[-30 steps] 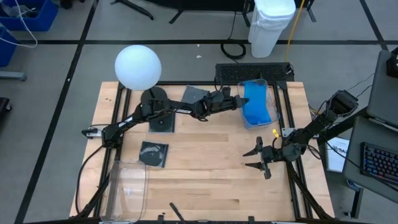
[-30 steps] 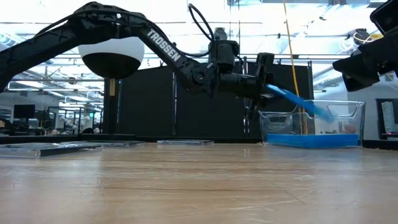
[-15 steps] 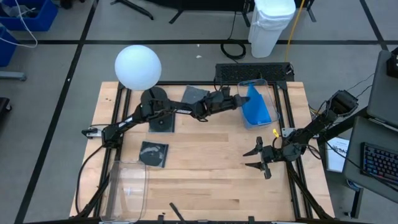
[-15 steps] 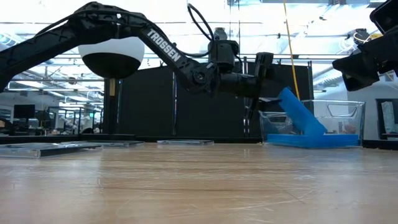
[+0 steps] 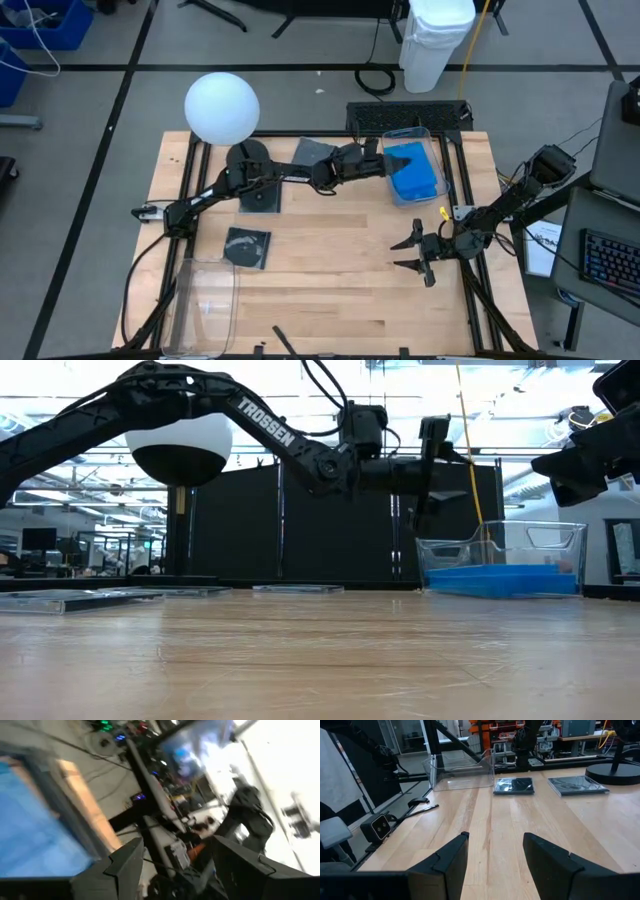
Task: Pick & place jewel cases by type
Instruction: Put the middle black CD case into the bottom transparent bin
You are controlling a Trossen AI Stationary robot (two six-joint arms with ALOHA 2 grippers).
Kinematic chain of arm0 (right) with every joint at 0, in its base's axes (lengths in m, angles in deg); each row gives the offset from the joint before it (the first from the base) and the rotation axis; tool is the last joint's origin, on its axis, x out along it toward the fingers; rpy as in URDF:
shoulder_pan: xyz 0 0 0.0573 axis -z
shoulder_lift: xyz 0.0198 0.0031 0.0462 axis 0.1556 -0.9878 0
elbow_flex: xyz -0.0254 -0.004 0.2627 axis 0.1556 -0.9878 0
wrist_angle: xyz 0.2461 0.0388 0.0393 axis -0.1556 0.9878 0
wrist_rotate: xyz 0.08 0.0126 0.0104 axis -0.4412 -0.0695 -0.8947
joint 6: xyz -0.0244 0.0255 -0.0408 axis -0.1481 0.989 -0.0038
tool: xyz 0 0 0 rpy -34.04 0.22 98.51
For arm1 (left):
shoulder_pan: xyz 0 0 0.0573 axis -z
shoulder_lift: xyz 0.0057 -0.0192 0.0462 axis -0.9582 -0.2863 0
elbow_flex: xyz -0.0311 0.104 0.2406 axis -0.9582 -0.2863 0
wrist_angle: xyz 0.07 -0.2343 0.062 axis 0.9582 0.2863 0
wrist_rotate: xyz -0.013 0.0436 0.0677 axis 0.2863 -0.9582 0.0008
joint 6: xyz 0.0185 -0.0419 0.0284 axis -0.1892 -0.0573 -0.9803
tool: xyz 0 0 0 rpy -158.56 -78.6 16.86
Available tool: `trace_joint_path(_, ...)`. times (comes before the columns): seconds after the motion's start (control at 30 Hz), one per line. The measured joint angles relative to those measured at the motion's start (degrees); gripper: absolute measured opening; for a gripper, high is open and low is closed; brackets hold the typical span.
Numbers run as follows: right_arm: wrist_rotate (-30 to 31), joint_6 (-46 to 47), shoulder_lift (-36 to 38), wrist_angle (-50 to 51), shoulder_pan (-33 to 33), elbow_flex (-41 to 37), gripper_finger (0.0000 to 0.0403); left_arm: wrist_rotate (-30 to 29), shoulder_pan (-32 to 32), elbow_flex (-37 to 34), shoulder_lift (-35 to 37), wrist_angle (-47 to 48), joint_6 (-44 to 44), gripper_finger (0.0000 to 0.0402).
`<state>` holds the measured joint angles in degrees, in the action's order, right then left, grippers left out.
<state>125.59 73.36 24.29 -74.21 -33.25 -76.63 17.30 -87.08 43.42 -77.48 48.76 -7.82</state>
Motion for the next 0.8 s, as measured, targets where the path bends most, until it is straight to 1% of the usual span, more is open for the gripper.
trace_joint_path(0.13,-0.1,0.19,0.01,0.01,-0.06,0.0,0.0183,8.44,-0.01,0.02,1.09,-0.9,-6.5,0.0237)
trace_joint_path(0.23,-0.21,0.22,0.03,-0.04,-0.69,0.0,0.0183,19.28,-0.24,0.02,2.31,-4.74,-11.57,0.0237)
trace_joint_path(0.33,-0.23,0.22,0.01,-0.53,-1.77,0.0,0.0183,31.93,-0.44,0.11,4.95,-6.79,-12.35,0.0237)
trace_joint_path(0.47,-0.17,0.02,0.01,-0.89,-2.96,0.0,0.0183,47.14,-0.39,0.19,8.91,-2.81,-10.31,0.0237)
trace_joint_path(0.53,-0.18,-0.3,0.01,-1.26,-3.04,0.0,0.0183,53.52,-0.31,0.1,11.18,0.65,-10.77,0.0237)
trace_joint_path(0.57,-0.17,-0.46,0.01,-1.32,-3.04,0.0,0.0183,55.95,-0.07,0.11,12.26,2.53,-12.42,0.0237)
trace_joint_path(0.63,-0.15,-1.07,0.01,-1.7,-3.04,0.0,0.0183,58.38,0.48,0.11,15.36,8.37,-17.36,0.0237)
trace_joint_path(0.7,-0.17,-1.63,0.05,-2.56,-3.04,0.0,0.0183,58.36,1.5,0.13,18.7,17.11,-25.84,0.0237)
trace_joint_path(0.73,-0.17,-1.82,0.18,-2.68,-3.04,0.0,0.0183,57.84,2.02,0.11,20.45,23.3,-30.94,0.0237)
trace_joint_path(0.8,-0.17,-2.25,0.57,-3.11,-3.04,0.0,0.0183,52.91,3.09,0.11,24.5,38.66,-43.38,0.0237)
